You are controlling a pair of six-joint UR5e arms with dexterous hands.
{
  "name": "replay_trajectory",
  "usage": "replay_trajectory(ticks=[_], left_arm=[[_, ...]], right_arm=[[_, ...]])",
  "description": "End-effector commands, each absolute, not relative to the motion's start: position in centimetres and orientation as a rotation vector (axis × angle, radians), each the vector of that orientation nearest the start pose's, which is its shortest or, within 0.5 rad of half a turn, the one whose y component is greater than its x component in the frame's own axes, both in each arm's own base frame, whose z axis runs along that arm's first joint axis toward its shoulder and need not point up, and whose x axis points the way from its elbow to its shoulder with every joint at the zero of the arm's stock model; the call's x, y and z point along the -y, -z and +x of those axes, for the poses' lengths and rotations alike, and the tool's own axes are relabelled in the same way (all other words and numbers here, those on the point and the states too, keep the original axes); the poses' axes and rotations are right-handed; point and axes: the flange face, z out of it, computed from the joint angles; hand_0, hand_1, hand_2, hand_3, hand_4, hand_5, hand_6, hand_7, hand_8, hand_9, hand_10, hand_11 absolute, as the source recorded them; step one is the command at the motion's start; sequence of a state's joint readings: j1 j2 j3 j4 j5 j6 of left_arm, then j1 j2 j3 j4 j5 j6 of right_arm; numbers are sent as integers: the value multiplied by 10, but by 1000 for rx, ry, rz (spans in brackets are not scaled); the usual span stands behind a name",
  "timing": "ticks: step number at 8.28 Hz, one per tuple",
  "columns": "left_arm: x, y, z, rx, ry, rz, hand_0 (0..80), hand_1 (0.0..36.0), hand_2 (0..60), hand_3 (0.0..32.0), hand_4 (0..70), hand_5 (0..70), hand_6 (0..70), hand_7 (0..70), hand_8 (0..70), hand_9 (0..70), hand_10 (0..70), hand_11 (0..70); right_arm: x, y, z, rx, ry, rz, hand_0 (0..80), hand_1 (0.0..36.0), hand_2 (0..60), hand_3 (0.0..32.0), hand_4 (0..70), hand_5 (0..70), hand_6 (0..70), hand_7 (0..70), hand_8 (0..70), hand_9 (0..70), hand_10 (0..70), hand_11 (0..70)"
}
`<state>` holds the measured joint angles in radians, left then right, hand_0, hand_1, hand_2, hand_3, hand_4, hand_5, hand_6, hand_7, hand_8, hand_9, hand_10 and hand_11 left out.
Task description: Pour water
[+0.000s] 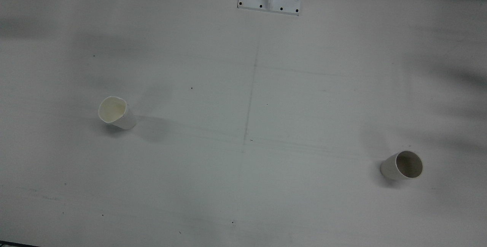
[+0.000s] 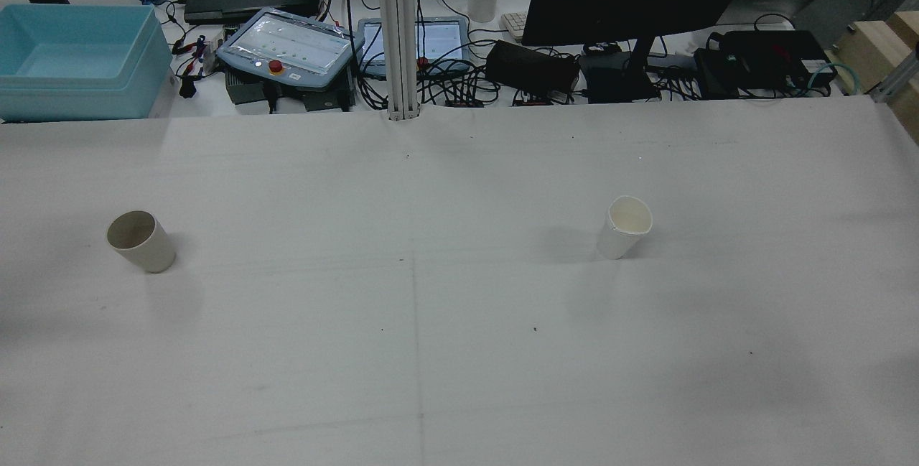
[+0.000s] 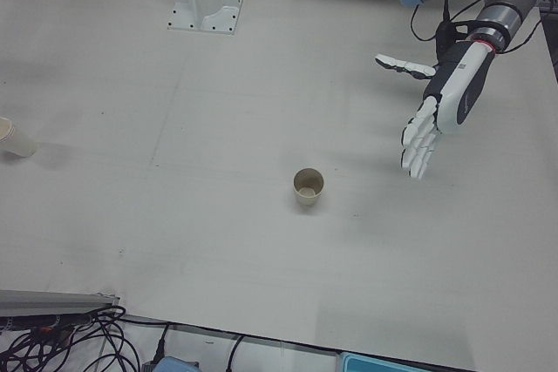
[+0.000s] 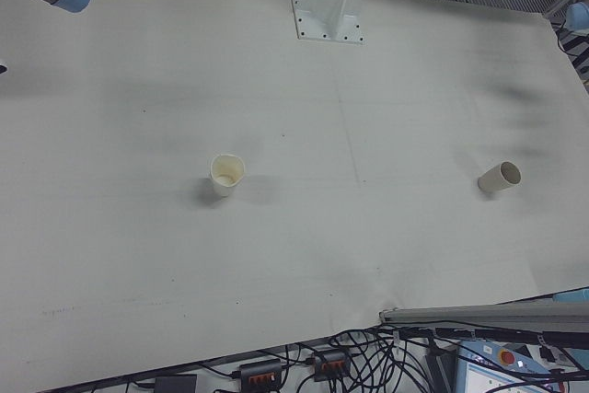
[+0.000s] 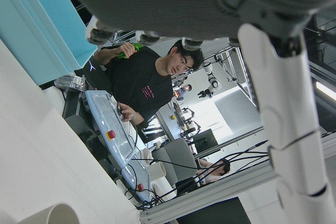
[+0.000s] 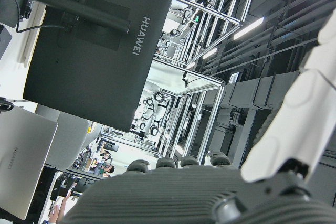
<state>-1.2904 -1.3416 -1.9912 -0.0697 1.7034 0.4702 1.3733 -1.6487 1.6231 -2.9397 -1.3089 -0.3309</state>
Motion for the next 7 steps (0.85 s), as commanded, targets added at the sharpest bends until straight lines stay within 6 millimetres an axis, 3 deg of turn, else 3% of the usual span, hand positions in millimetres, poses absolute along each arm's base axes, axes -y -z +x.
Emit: replay_trajectory(ticks=[1,2,3,4,5,7], left_arm=[[431,-583,-7,-2185,1453,147,509,175,0,226,0,0,0,2,0,0,15,43],[430,-589,-6,-2186,1443,153,514,174,0,224,0,0,0,1,0,0,17,46],[428,-616,-6,-2179,1430,172,521,179,0,228,0,0,0,6,0,0,15,43],[424,-658,-7,-2159,1435,188,527,188,0,222,0,0,0,8,0,0,17,47],[422,-682,-7,-2154,1408,224,519,186,0,208,0,0,0,2,0,0,19,49],[420,-699,-3,-2131,1372,269,523,189,0,222,0,0,0,8,0,0,19,49]], right_arm=[[487,-681,68,-2444,2096,-376,440,94,17,0,0,26,0,0,0,0,0,0],[486,-688,66,-2433,2118,-376,443,96,19,0,0,36,0,0,0,0,0,0],[487,-690,63,-2434,2136,-379,444,96,23,0,0,41,0,0,0,0,0,0],[490,-685,62,-2441,2132,-379,440,94,22,0,0,41,0,0,0,0,0,0],[492,-683,59,-2447,2131,-375,439,92,20,0,0,43,0,0,0,0,0,0],[493,-681,52,-2461,2129,-357,444,93,30,0,20,62,0,0,2,0,0,0]])
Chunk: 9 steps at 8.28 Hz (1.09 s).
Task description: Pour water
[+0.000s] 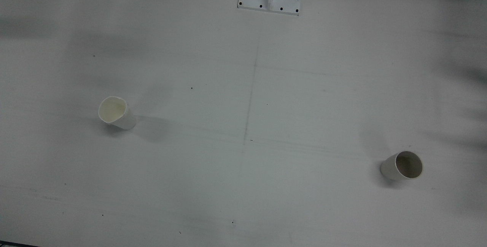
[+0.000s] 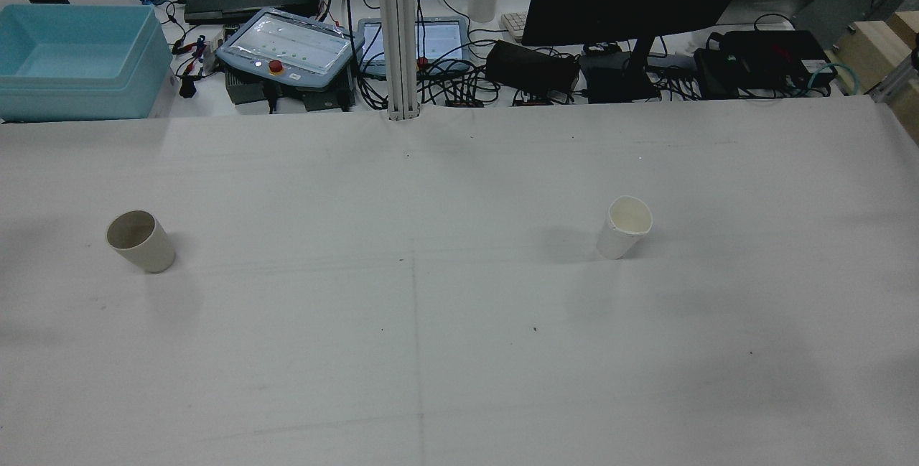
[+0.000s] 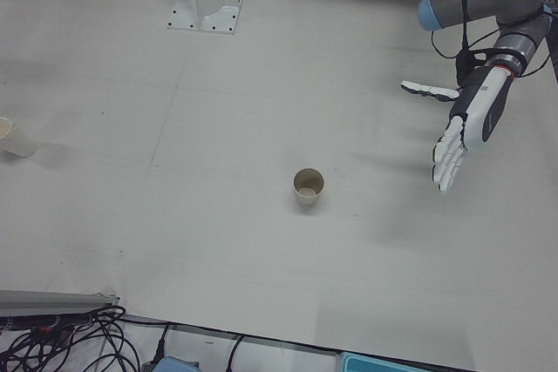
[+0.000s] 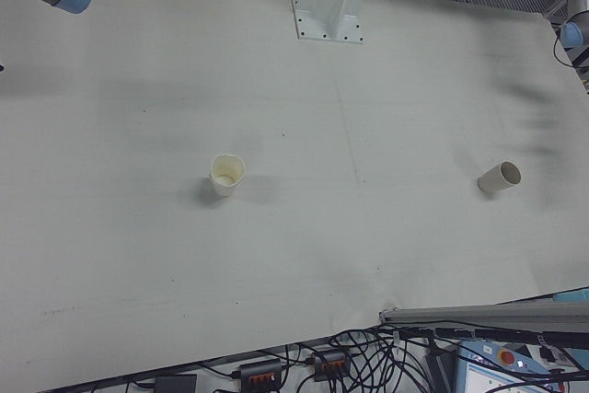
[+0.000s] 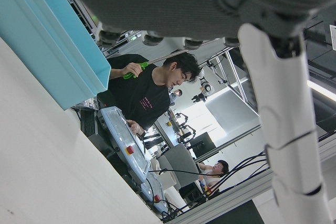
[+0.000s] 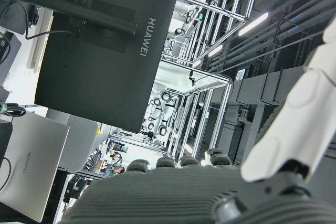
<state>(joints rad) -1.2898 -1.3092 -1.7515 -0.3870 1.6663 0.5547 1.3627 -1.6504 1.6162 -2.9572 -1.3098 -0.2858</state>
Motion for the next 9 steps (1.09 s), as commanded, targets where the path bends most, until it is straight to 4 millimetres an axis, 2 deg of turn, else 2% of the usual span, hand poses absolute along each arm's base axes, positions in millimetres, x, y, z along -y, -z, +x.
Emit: replay_trajectory(ticks=[1,2,3,4,5,6,7,8,9], left_arm=[[417,-719,5,-2109,1352,267,516,186,1,214,0,0,0,9,0,0,20,51],[414,-743,10,-2090,1330,289,512,187,11,214,0,0,0,11,0,0,21,52],[410,-757,16,-2077,1302,304,509,187,22,154,0,0,0,18,0,0,22,54],[412,-760,22,-2072,1297,296,508,184,20,114,0,0,0,23,0,0,23,55],[431,-753,32,-2089,1288,307,507,185,24,126,0,0,0,21,0,0,24,57],[446,-745,63,-2107,1268,268,505,187,31,134,0,0,0,20,0,0,26,59],[456,-746,92,-2123,1291,237,501,184,42,92,0,0,4,26,0,0,27,59],[459,-755,111,-2141,1325,189,496,177,42,64,0,0,8,27,0,0,26,58],[461,-756,120,-2153,1333,180,485,164,47,58,0,0,6,25,0,0,26,56]], right_arm=[[493,-678,50,-2473,2129,-364,449,96,34,0,27,67,0,0,3,0,0,0],[494,-678,47,-2490,2142,-401,457,104,35,0,19,62,0,0,0,0,0,0],[494,-678,39,-2511,2156,-420,472,131,42,0,16,44,0,0,0,0,0,0],[495,-680,30,-2523,2167,-401,469,128,34,0,2,34,0,0,0,0,0,0],[495,-681,27,-2527,2174,-399,460,113,31,0,11,43,0,0,0,0,0,0],[495,-682,27,-2526,2177,-401,457,104,34,0,22,55,0,0,0,0,0,0],[495,-682,27,-2526,2177,-399,455,99,31,0,32,62,0,0,0,0,0,0],[494,-682,27,-2524,2179,-399,455,100,35,0,37,69,0,0,0,0,0,0],[494,-682,27,-2524,2179,-399,457,100,35,0,38,72,0,0,0,0,0,0]])
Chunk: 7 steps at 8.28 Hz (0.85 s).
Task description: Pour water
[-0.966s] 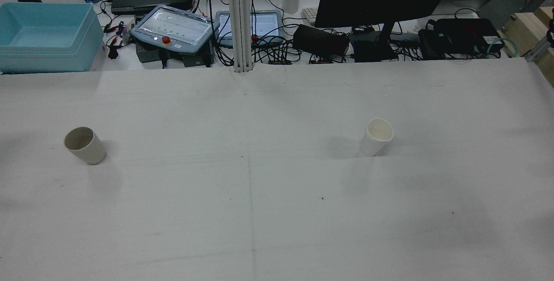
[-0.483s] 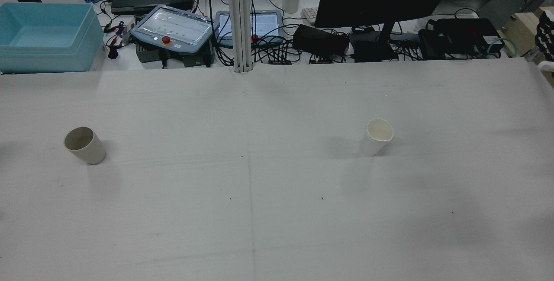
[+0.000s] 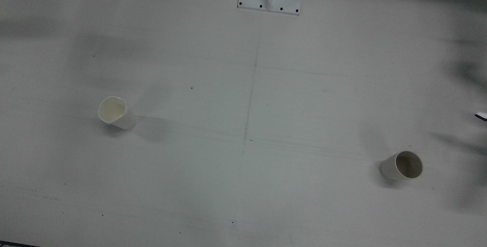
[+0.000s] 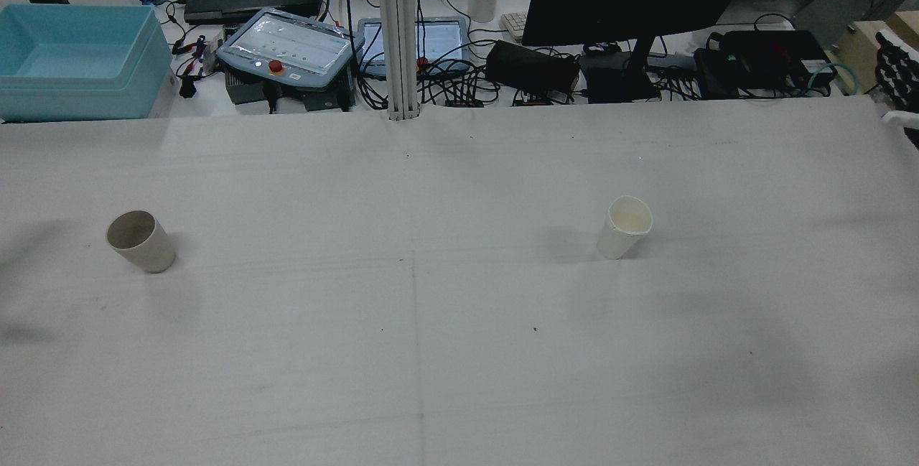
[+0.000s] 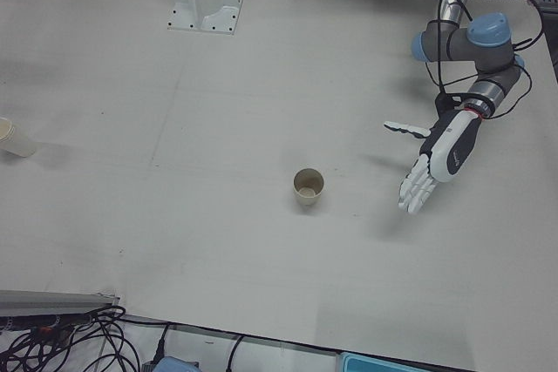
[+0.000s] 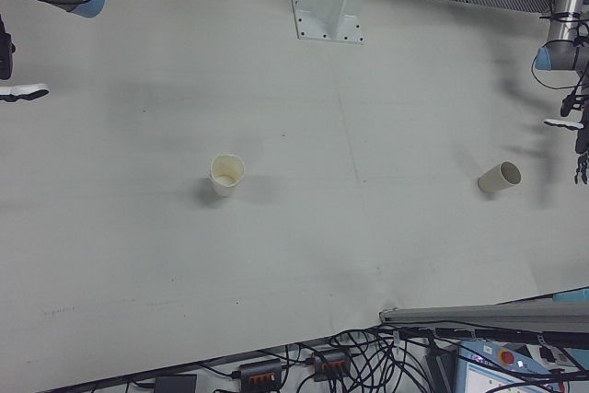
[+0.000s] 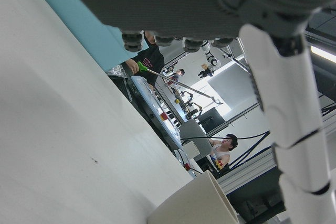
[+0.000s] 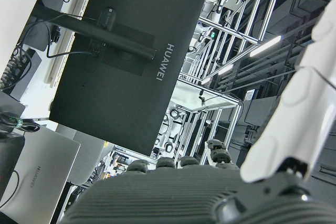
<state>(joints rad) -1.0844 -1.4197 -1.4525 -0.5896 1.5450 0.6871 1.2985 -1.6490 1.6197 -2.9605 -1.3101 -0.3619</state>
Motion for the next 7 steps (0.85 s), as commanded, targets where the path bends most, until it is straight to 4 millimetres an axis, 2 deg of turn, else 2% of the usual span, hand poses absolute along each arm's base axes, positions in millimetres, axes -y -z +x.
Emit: replay_trajectory(ticks=[1,3,4,6,7], left_arm=[[469,-750,128,-2166,1323,183,481,159,48,68,0,0,3,21,0,0,27,56],[485,-752,143,-2182,1337,167,486,158,29,76,0,0,2,20,0,0,26,56],[491,-747,147,-2195,1341,153,484,156,28,66,0,0,1,18,0,0,26,56],[496,-750,147,-2192,1369,171,487,158,34,16,28,0,9,14,0,0,27,57],[494,-753,156,-2186,1364,157,488,159,37,4,42,0,9,11,0,0,28,58]], right_arm=[[494,-683,25,-2526,2182,-398,457,100,36,0,40,71,0,0,0,0,0,0],[494,-684,25,-2525,2184,-398,456,99,37,0,47,75,0,0,0,0,0,0],[494,-684,24,-2527,2185,-398,455,99,37,0,49,79,2,2,1,0,0,0],[494,-685,22,-2528,2191,-393,455,98,38,0,50,81,4,4,2,0,0,0],[494,-685,22,-2528,2191,-393,453,97,40,0,50,78,5,3,1,0,0,0]])
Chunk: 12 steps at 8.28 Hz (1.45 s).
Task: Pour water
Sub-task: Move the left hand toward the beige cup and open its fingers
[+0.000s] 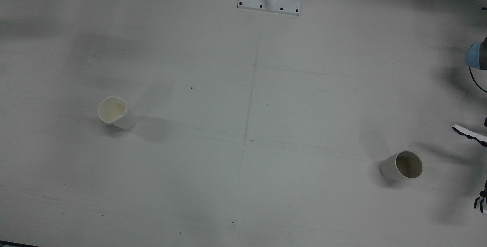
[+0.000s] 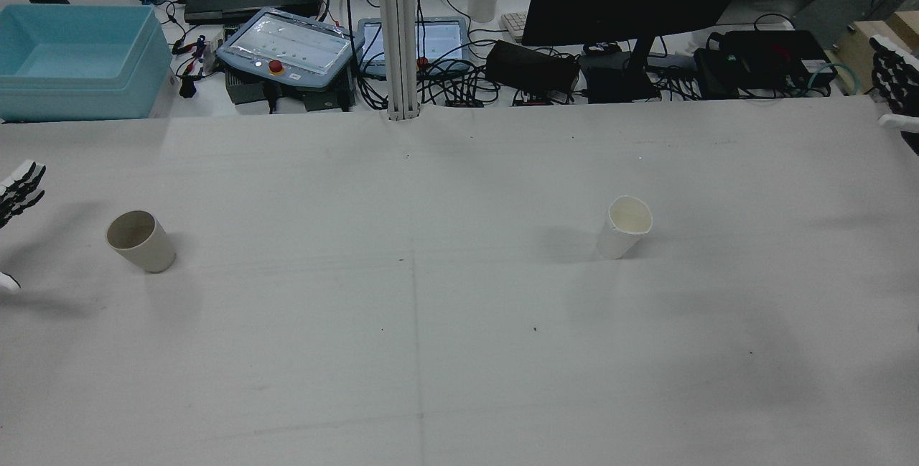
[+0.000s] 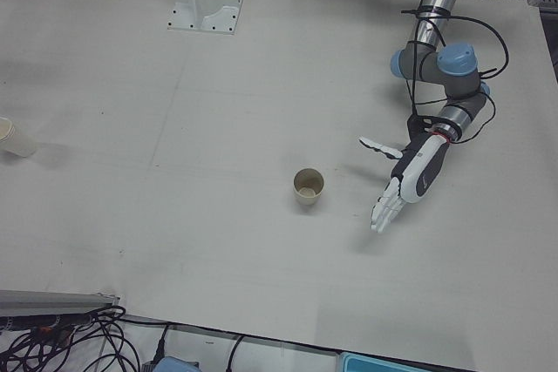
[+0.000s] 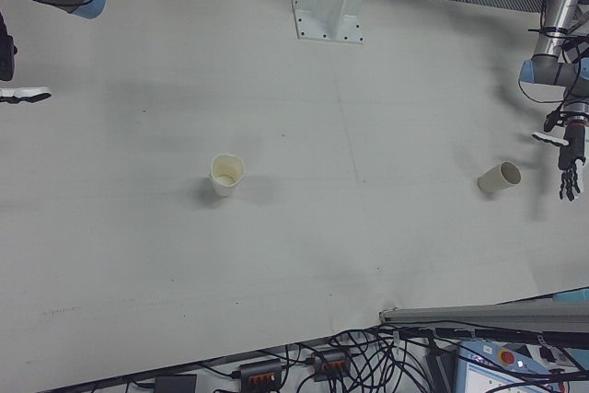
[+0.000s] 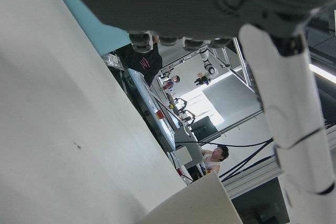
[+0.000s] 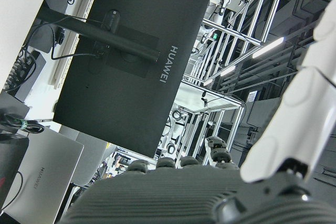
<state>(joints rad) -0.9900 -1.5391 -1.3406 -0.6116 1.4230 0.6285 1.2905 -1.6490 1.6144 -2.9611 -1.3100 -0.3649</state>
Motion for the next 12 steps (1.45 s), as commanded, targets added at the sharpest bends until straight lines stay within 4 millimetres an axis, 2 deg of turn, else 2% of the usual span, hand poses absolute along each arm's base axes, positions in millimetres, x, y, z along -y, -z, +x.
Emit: replay_trajectory(ticks=[1,2,3,6,7,9,11,12], left_arm=[[490,-754,176,-2184,1350,119,487,158,40,8,40,0,9,12,0,0,28,58],[487,-753,194,-2190,1360,104,485,160,43,32,19,0,6,19,0,0,27,56],[484,-753,203,-2193,1358,93,487,161,44,32,17,0,6,17,0,0,27,56],[490,-751,208,-2233,1372,115,489,161,34,28,26,0,8,19,0,0,29,60],[490,-748,222,-2252,1385,110,489,161,35,32,23,0,9,21,0,0,30,60],[477,-745,258,-2261,1384,60,493,163,24,42,20,0,7,17,0,0,31,63],[485,-734,271,-2227,1444,-28,496,165,22,38,28,0,11,21,0,0,33,66],[494,-726,281,-2189,1503,-89,507,173,14,24,41,7,18,28,0,0,35,70]], right_arm=[[494,-686,22,-2525,2196,-394,452,97,41,0,49,77,5,4,3,0,0,0],[494,-686,22,-2525,2195,-392,451,96,38,0,46,75,3,0,2,0,0,0],[494,-686,22,-2525,2195,-392,450,96,37,0,47,73,4,1,1,0,0,0],[493,-690,22,-2520,2206,-391,448,95,36,0,45,73,3,0,1,0,0,0],[493,-690,23,-2518,2206,-393,447,94,38,0,48,76,4,0,3,0,0,0],[493,-692,23,-2515,2210,-392,445,94,38,0,44,74,3,0,5,0,0,0],[491,-701,22,-2502,2233,-391,444,92,37,0,45,71,3,0,4,0,0,0],[489,-708,23,-2490,2249,-388,442,92,38,0,45,70,4,0,6,0,0,0]])
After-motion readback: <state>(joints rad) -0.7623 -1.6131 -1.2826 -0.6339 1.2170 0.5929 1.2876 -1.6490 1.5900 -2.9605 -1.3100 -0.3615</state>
